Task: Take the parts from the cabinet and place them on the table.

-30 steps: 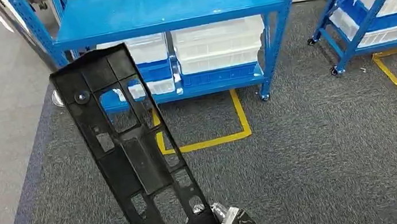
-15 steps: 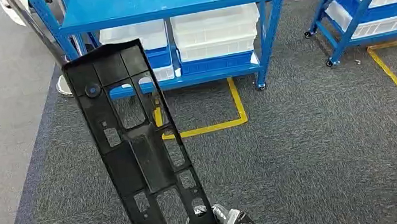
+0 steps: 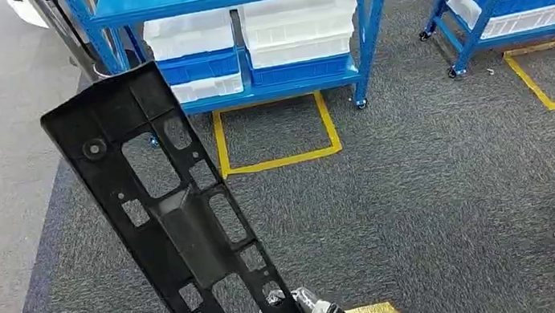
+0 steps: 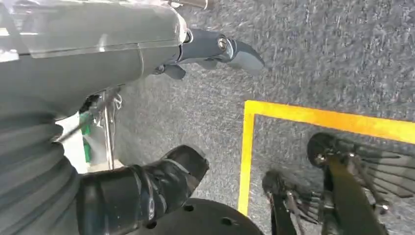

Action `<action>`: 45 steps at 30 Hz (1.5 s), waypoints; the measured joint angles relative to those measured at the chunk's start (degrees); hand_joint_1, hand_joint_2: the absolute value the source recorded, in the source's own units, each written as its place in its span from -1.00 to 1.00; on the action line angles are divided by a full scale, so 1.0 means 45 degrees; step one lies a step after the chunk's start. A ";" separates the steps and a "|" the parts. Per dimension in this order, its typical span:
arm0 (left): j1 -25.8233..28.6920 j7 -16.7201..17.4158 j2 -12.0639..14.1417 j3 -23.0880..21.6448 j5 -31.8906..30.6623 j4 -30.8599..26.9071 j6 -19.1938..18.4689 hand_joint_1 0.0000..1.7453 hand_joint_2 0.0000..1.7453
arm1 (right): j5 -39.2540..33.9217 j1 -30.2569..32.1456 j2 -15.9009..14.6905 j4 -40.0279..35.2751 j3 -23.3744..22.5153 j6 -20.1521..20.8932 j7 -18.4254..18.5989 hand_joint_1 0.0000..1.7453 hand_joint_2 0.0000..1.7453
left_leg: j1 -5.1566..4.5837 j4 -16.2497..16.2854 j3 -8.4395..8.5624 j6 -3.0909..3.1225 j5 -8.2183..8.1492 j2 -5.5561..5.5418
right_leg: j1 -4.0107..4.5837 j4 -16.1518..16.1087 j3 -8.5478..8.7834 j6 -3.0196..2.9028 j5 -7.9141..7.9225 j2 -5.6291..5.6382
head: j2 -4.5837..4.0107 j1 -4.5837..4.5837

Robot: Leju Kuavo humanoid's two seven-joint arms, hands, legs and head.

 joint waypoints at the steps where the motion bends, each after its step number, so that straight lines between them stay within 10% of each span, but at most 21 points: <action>1: 0.0000 -0.0005 -0.0005 -0.0005 0.0005 0.0000 0.0000 -1.00 1.00 | 0.0173 0.0008 -0.0005 -0.0058 0.0024 -0.0130 -0.0019 1.00 1.00 | 0.0065 -0.0060 -0.0034 -0.0077 0.0153 -0.0001 | 0.0057 -0.0007 -0.0067 -0.0049 0.0092 0.0014 | -0.0005 0.0040; 3: 0.0093 -0.0029 0.0000 -0.0034 0.0019 0.0024 0.0000 -1.00 1.00 | 0.0373 0.0087 -0.0063 -0.0136 0.0049 -0.0291 -0.0024 1.00 1.00 | 0.0193 -0.0104 -0.0190 -0.0265 0.0368 -0.0026 | 0.0016 -0.0092 -0.0342 -0.0334 0.0473 -0.0060 | -0.0005 0.0039; 7: 0.0115 -0.0053 -0.0043 -0.0102 0.0102 0.0024 -0.0010 -1.00 1.00 | 0.0558 0.0194 -0.0126 -0.0442 0.0184 -0.0446 -0.0077 1.00 1.00 | 0.0216 0.2494 -0.0806 -0.0475 -0.2590 -0.0070 | 0.0067 -0.0067 -0.1199 -0.0542 0.1122 -0.0059 | -0.0005 0.0025; 8: 0.0107 -0.0058 -0.0053 -0.0102 0.0097 0.0024 -0.0005 -1.00 1.00 | 0.0567 0.0222 -0.0146 -0.0457 0.0204 -0.0456 -0.0092 1.00 1.00 | 0.0214 0.3456 -0.0923 -0.0495 -0.2801 -0.0072 | 0.0101 -0.0047 -0.1445 -0.0533 0.1293 -0.0074 | -0.0005 0.0005; 10: 0.0096 -0.0058 -0.0053 -0.0126 0.0097 0.0024 0.0005 -1.00 1.00 | 0.0553 0.0291 -0.0209 -0.0520 0.0218 -0.0509 -0.0224 1.00 1.00 | 0.0208 0.4173 -0.0744 -0.0440 -0.1922 -0.0085 | 0.0136 0.0016 -0.1891 -0.0480 0.1582 -0.0002 | -0.0005 0.0005; 12: 0.0115 -0.0087 -0.0049 -0.0243 0.0078 0.0024 0.0068 -1.00 1.00 | 0.0456 0.0424 -0.0282 -0.0739 0.0218 -0.0602 -0.0559 1.00 1.00 | 0.0163 0.2780 0.0543 -0.0279 -0.1019 -0.0243 | 0.0125 0.0141 -0.2308 -0.0418 0.1869 0.0107 | -0.0005 0.0005; 14: 0.0115 -0.0102 -0.0009 -0.0296 0.0073 0.0024 0.0078 -1.00 1.00 | 0.0407 0.0499 -0.0345 -0.1045 0.0218 -0.0665 -0.0699 1.00 1.00 | 0.0083 0.0120 0.2582 -0.0089 -0.1803 -0.0944 | 0.0176 0.0283 -0.2526 -0.0312 0.2060 0.0280 | -0.0005 0.0005; 18: 0.0061 -0.0102 -0.0047 -0.0330 0.0073 0.0029 0.0073 -1.00 1.00 | 0.0315 0.0596 -0.0452 -0.1355 0.0218 -0.0674 -0.0743 1.00 1.00 | 0.0136 -0.0805 0.2770 0.0122 -0.2085 -0.0588 | 0.0211 0.0271 -0.2738 0.0005 0.2543 0.0628 | -0.0005 0.0020; 20: 0.0055 -0.0102 -0.0083 -0.0369 0.0068 0.0029 0.0073 -1.00 1.00 | 0.0315 0.0693 -0.0548 -0.1462 0.0218 -0.0670 -0.0758 1.00 1.00 | 0.0151 -0.0823 0.2650 0.0293 -0.1919 -0.0249 | 0.0111 0.1034 -0.3090 0.0049 0.1770 0.0324 | -0.0005 0.0054; 23: 0.0127 -0.0102 -0.0073 -0.0423 0.0005 0.0029 0.0097 -1.00 1.00 | 0.0305 0.0825 -0.0680 -0.1535 0.0223 -0.0665 -0.0763 1.00 1.00 | 0.0118 -0.0750 0.2348 0.0341 -0.1745 0.0200 | -0.0020 0.3988 -0.4128 0.0239 0.0135 0.0181 | -0.0005 0.0039; 25: 0.0120 -0.0102 -0.0078 -0.0476 0.0005 0.0029 0.0121 -1.00 1.00 | 0.0281 0.0934 -0.0772 -0.1559 0.0223 -0.0670 -0.0782 1.00 1.00 | 0.0118 -0.0673 0.2176 0.0286 -0.1673 0.0441 | -0.0094 0.4045 -0.3824 0.0307 0.0252 0.0117 | -0.0005 0.0039; 28: 0.0096 -0.0107 -0.0107 -0.0563 0.0005 0.0029 0.0107 -1.00 1.00 | 0.0271 0.0968 -0.0859 -0.1704 0.0223 -0.0674 -0.0791 1.00 1.00 | 0.0135 -0.0448 0.2121 0.0182 -0.1713 0.0756 | -0.0126 0.0948 -0.1693 0.0279 0.1293 -0.0516 | -0.0005 0.0038; 29: 0.0093 -0.0121 -0.0107 -0.0578 0.0005 0.0029 0.0112 -1.00 1.00 | 0.0266 0.0946 -0.0874 -0.1758 0.0223 -0.0674 -0.0797 1.00 1.00 | 0.0027 -0.0319 0.1990 0.0075 -0.1781 0.0863 | 0.0027 0.0507 -0.1501 0.0164 0.1051 -0.0882 | -0.0005 0.0039; 34: -0.0007 -0.0141 -0.0107 -0.0622 0.0015 0.0029 0.0122 -1.00 1.00 | 0.0388 0.1069 -0.0967 -0.1972 0.0223 -0.0923 -0.0791 1.00 1.00 | 0.0137 -0.0191 0.1976 -0.0292 -0.1892 0.0891 | -0.0037 0.0364 -0.1650 -0.0284 0.1297 -0.0393 | -0.0005 0.0029; 36: 0.0014 -0.0165 -0.0107 -0.0627 0.0049 0.0029 0.0151 -1.00 1.00 | 0.0431 0.1056 -0.0981 -0.2030 0.0228 -0.0995 -0.0734 1.00 1.00 | 0.0174 0.1058 0.1405 -0.0382 -0.2773 0.0116 | -0.0039 0.0346 -0.1731 -0.0405 0.1358 -0.0311 | -0.0005 0.0024; 39: 0.0051 -0.0194 -0.0112 -0.0631 0.0092 0.0029 0.0185 -1.00 1.00 | 0.0431 0.1072 -0.1020 -0.2035 0.0238 -0.1044 -0.0694 1.00 1.00 | 0.0176 0.3733 0.0108 -0.0418 -0.3750 -0.0059 | 0.0047 0.0398 -0.1885 -0.0467 0.1400 -0.0133 | -0.0005 0.0024; 41: 0.0100 -0.0199 -0.0112 -0.0636 0.0097 0.0029 0.0214 -1.00 1.00 | 0.0441 0.1076 -0.1039 -0.2035 0.0267 -0.1063 -0.0665 1.00 1.00 | 0.0174 0.2997 0.0448 -0.0337 -0.2975 -0.0062 | 0.0091 0.0432 -0.1882 -0.0469 0.1403 0.0010 | -0.0005 0.0024; 43: 0.0109 -0.0204 -0.0107 -0.0641 0.0097 0.0029 0.0282 -1.00 1.00 | 0.0441 0.1076 -0.1039 -0.2040 0.0291 -0.1097 -0.0656 1.00 1.00 | 0.0153 0.0775 0.1503 -0.0173 -0.1790 -0.0084 | 0.0123 0.0441 -0.1821 -0.0460 0.1408 0.0088 | -0.0005 0.0024; 45: 0.0097 -0.0189 -0.0083 -0.0670 0.0058 0.0034 0.0306 -1.00 1.00 | 0.0436 0.1067 -0.1049 -0.2079 0.0306 -0.1102 -0.0641 1.00 1.00 | 0.0055 -0.0257 0.1860 -0.0058 -0.1738 -0.0130 | 0.0184 0.0509 -0.1909 -0.0357 0.1448 0.0111 | -0.0005 0.0029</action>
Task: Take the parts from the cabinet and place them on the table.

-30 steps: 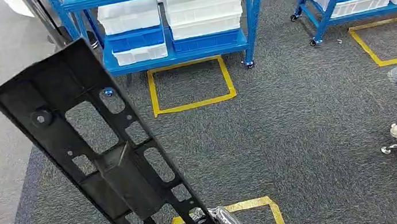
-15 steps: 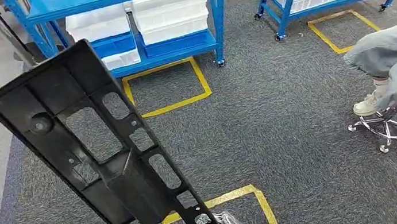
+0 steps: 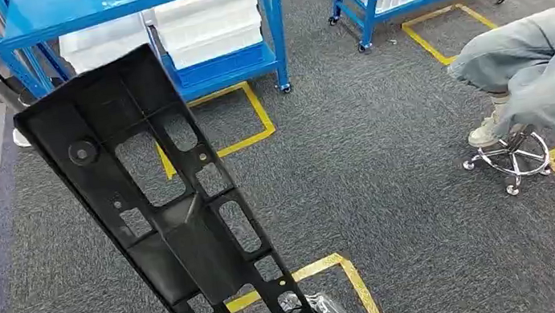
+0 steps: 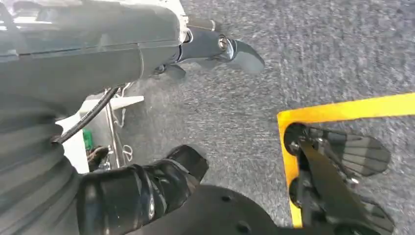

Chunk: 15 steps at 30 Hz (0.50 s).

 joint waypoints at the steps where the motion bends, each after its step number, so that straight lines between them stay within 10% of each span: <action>1: -0.0029 0.0000 0.0000 -0.0024 -0.0058 0.0000 0.0000 -1.00 1.00 | -0.0010 -0.0001 0.0000 -0.0024 0.0005 0.0000 0.0005 1.00 1.00 | -0.0014 0.0064 -0.0078 0.0014 0.0017 0.0007 | -0.0017 -0.0010 -0.0055 0.0083 0.0053 -0.0008 | 0.0000 0.0000; 5: -0.0048 -0.0015 -0.0039 -0.0146 -0.0063 0.0000 0.0005 -1.00 1.00 | -0.0049 0.0011 -0.0029 -0.0107 0.0034 0.0000 0.0029 1.00 1.00 | 0.0086 -0.0252 0.0010 0.0270 0.0307 0.0081 | -0.0038 0.0237 -0.0200 0.0345 -0.0168 -0.0007 | 0.0000 0.0010; 8: -0.0043 -0.0126 -0.0029 -0.0223 -0.0039 0.0000 0.0034 -1.00 1.00 | -0.0097 0.0017 -0.0082 -0.0146 0.0039 -0.0015 0.0044 1.00 1.00 | 0.0079 -0.0244 -0.0119 0.0384 0.0376 0.0123 | -0.0141 0.2986 -0.1425 0.0510 -0.1700 -0.0008 | 0.0000 0.0005; 10: -0.0038 -0.0156 -0.0019 -0.0248 -0.0010 0.0000 0.0068 -1.00 1.00 | -0.0112 0.0033 -0.0121 -0.0150 0.0044 -0.0029 0.0063 1.00 1.00 | 0.0080 -0.0178 -0.0173 0.0381 0.0375 0.0126 | -0.0233 0.3830 -0.1763 0.0605 -0.1776 -0.0015 | 0.0000 0.0005; 13: -0.0043 -0.0180 -0.0044 -0.0277 0.0058 0.0000 0.0156 -1.00 1.00 | -0.0121 0.0036 -0.0160 -0.0185 0.0063 -0.0053 0.0073 1.00 1.00 | 0.0116 -0.0020 -0.0165 0.0254 0.0287 0.0105 | -0.0374 0.1037 -0.0233 0.0649 -0.0275 -0.0084 | 0.0000 0.0005; 15: -0.0059 -0.0189 -0.0053 -0.0301 0.0068 0.0000 0.0233 -1.00 1.00 | -0.0121 0.0018 -0.0180 -0.0261 0.0087 -0.0063 0.0073 1.00 1.00 | 0.0018 0.0209 -0.0278 0.0061 0.0156 0.0094 | -0.0273 0.0059 0.0195 0.0560 -0.0306 -0.0110 | 0.0000 0.0001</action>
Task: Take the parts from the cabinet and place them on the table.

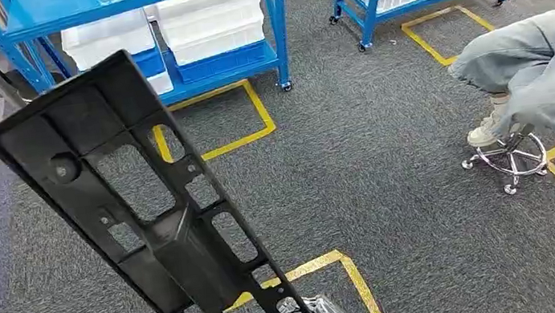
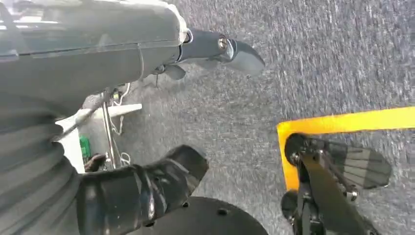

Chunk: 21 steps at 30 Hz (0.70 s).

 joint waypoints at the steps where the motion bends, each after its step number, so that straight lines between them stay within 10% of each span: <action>1: -0.0001 0.0000 0.0000 -0.0015 0.0005 0.0000 0.0005 -1.00 1.00 | -0.0005 0.0027 -0.0010 -0.0035 0.0005 0.0000 0.0005 1.00 1.00 | 0.0010 -0.0045 -0.0025 -0.0063 0.0029 0.0006 | -0.0015 0.0074 -0.0076 -0.0088 0.0009 0.0036 | 0.0000 -0.0001; 5: -0.0029 0.0000 0.0000 -0.0058 0.0005 0.0000 0.0014 -1.00 1.00 | -0.0010 0.0045 -0.0039 -0.0117 0.0010 -0.0005 0.0004 1.00 1.00 | 0.0112 0.0172 -0.0101 -0.0314 -0.0215 -0.0027 | -0.0040 -0.0081 -0.0059 -0.0416 0.0132 0.0069 | 0.0000 0.0004; 8: -0.0024 0.0000 -0.0005 -0.0073 0.0010 0.0000 0.0005 -1.00 1.00 | -0.0015 0.0045 -0.0044 -0.0147 0.0025 -0.0005 0.0005 1.00 1.00 | 0.0122 0.2680 -0.1275 -0.0403 -0.1610 -0.0031 | 0.0010 -0.0089 -0.0121 -0.0530 0.0142 0.0045 | 0.0000 -0.0001; 10: 0.0000 0.0000 -0.0010 -0.0073 0.0010 0.0000 0.0010 -1.00 1.00 | -0.0015 0.0056 -0.0044 -0.0147 0.0029 -0.0005 0.0004 1.00 1.00 | 0.0120 0.3814 -0.1808 -0.0413 -0.1775 -0.0032 | 0.0069 -0.0067 -0.0137 -0.0547 0.0144 0.0058 | 0.0000 -0.0001; 14: 0.0003 0.0000 -0.0005 -0.0078 0.0010 0.0000 0.0014 -1.00 1.00 | -0.0015 0.0058 -0.0044 -0.0151 0.0034 -0.0005 0.0004 1.00 1.00 | 0.0109 0.0546 -0.0254 -0.0213 0.0172 -0.0057 | 0.0093 -0.0037 -0.0079 -0.0535 0.0128 0.0117 | 0.0000 -0.0001; 19: -0.0019 0.0000 0.0000 -0.0093 0.0010 0.0000 0.0015 -1.00 1.00 | -0.0010 0.0054 -0.0049 -0.0181 0.0044 -0.0005 0.0004 1.00 1.00 | 0.0027 -0.0139 -0.0086 0.0036 0.0113 -0.0092 | 0.0148 -0.0054 -0.0172 -0.0204 0.0242 0.0113 | 0.0000 -0.0001; 21: -0.0029 0.0000 -0.0034 -0.0127 0.0010 0.0000 0.0014 -1.00 1.00 | -0.0010 0.0048 -0.0053 -0.0214 0.0049 -0.0005 0.0004 1.00 1.00 | 0.0080 -0.0248 -0.0046 0.0226 0.0230 -0.0047 | 0.0108 0.0513 -0.0402 -0.0109 -0.0258 0.0094 | 0.0000 0.0014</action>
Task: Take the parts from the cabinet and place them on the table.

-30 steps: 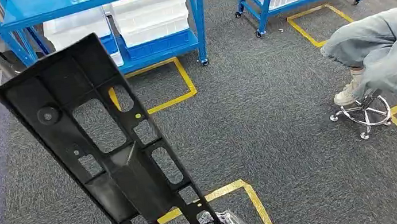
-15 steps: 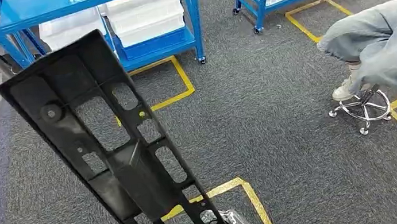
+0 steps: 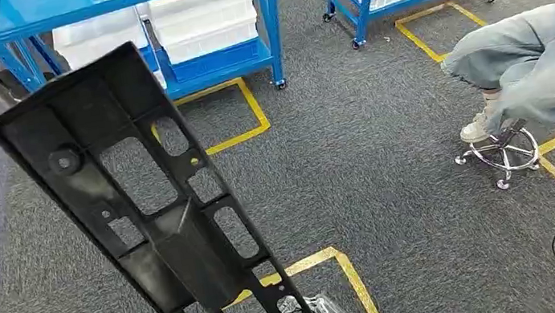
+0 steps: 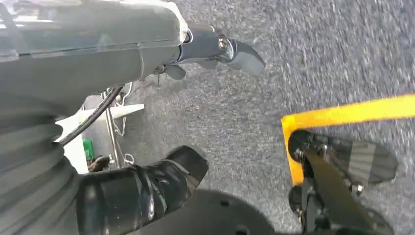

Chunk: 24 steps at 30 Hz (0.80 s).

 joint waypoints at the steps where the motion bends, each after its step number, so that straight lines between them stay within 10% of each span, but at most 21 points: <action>1: 0.0000 0.0000 0.0000 -0.0019 0.0000 0.0000 -0.0005 -1.00 1.00 | 0.0000 0.0003 0.0000 -0.0005 0.0000 0.0000 0.0000 1.00 1.00 | -0.0008 0.0003 -0.0029 0.0032 0.0016 0.0012 | -0.0016 0.0855 -0.0392 0.0029 -0.0547 0.0004 | 0.0000 -0.0010; 4: 0.0003 0.0000 0.0015 -0.0049 0.0000 0.0005 0.0020 -1.00 1.00 | 0.0000 0.0016 -0.0034 -0.0001 0.0000 0.0000 0.0000 1.00 1.00 | -0.0035 0.0037 -0.0079 0.0046 0.0019 0.0031 | -0.0054 0.3286 -0.1492 0.0098 -0.1438 -0.0002 | 0.0000 -0.0005; 8: -0.0004 0.0000 -0.0009 -0.0102 0.0000 0.0000 -0.0010 -1.00 1.00 | 0.0000 0.0017 -0.0068 -0.0005 0.0000 0.0000 0.0000 1.00 1.00 | -0.0019 0.0188 -0.0064 -0.0065 -0.0059 0.0008 | -0.0126 0.0126 0.0161 0.0039 0.0366 -0.0049 | 0.0000 -0.0010; 15: -0.0026 0.0000 -0.0010 -0.0136 0.0024 0.0005 0.0019 -1.00 1.00 | 0.0000 0.0036 -0.0078 -0.0069 0.0005 -0.0083 0.0005 1.00 1.00 | -0.0006 0.0659 -0.0266 -0.0572 -0.0466 -0.0009 | -0.0075 -0.0581 0.0451 -0.0421 0.0196 0.0007 | 0.0000 -0.0010; 19: 0.0004 -0.0005 -0.0010 -0.0155 0.0063 0.0005 0.0015 -1.00 1.00 | -0.0005 0.0045 -0.0078 -0.0083 0.0039 -0.0160 0.0005 1.00 1.00 | 0.0016 0.4140 -0.2135 -0.0691 -0.1911 -0.0010 | 0.0012 -0.0572 0.0539 -0.0593 0.0086 -0.0028 | 0.0000 -0.0015; 21: 0.0031 0.0000 -0.0010 -0.0155 0.0073 0.0005 0.0019 -1.00 1.00 | -0.0005 0.0050 -0.0078 -0.0083 0.0044 -0.0160 0.0000 1.00 1.00 | 0.0012 0.3881 -0.2199 -0.0633 -0.1301 -0.0012 | 0.0061 -0.0570 0.0659 -0.0592 -0.0003 0.0028 | 0.0000 -0.0015; 24: 0.0044 -0.0005 0.0024 -0.0160 0.0073 0.0005 0.0024 -1.00 1.00 | -0.0005 0.0065 -0.0078 -0.0117 0.0049 -0.0160 0.0000 1.00 1.00 | -0.0062 0.0728 -0.0866 -0.0334 0.0403 -0.0030 | 0.0063 -0.0593 0.0953 -0.0524 -0.0245 0.0065 | 0.0000 -0.0010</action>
